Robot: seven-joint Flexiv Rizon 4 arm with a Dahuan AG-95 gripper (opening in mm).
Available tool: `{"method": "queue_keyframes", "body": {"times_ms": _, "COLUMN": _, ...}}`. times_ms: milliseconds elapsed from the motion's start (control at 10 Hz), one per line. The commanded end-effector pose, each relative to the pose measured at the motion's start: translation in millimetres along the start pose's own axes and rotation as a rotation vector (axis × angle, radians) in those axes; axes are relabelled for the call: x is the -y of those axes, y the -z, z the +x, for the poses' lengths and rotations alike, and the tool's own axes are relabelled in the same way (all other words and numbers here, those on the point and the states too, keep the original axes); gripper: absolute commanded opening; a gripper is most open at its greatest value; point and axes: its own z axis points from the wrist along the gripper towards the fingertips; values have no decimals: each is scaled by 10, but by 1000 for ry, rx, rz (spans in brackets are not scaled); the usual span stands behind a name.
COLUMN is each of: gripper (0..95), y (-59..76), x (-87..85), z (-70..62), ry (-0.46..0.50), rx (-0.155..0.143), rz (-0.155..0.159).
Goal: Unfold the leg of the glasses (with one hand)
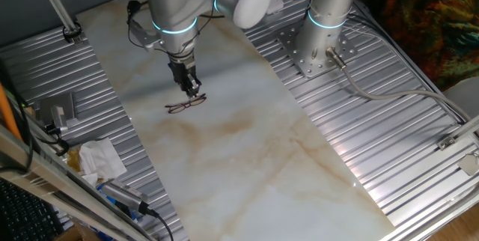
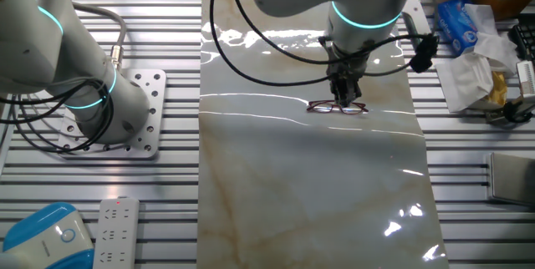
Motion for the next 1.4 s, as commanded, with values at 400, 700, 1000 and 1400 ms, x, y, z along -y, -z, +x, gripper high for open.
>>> {"method": "queue_keyframes", "body": {"times_ms": 400, "gripper": 190, "y": -95, "x": -1, "z": -11, "ry": 14, "rx": 20, "rz": 6}}
{"method": "queue_keyframes", "body": {"times_ms": 700, "gripper": 190, "y": -74, "x": 39, "z": -168, "ry": -8, "rx": 5, "rz": 3}}
{"method": "queue_keyframes", "body": {"times_ms": 1000, "gripper": 190, "y": -43, "x": 96, "z": -314, "ry": -2, "rx": 2, "rz": 2}}
{"method": "queue_keyframes", "body": {"times_ms": 1400, "gripper": 190, "y": -69, "x": 172, "z": -480, "ry": 5, "rx": -4, "rz": 1}}
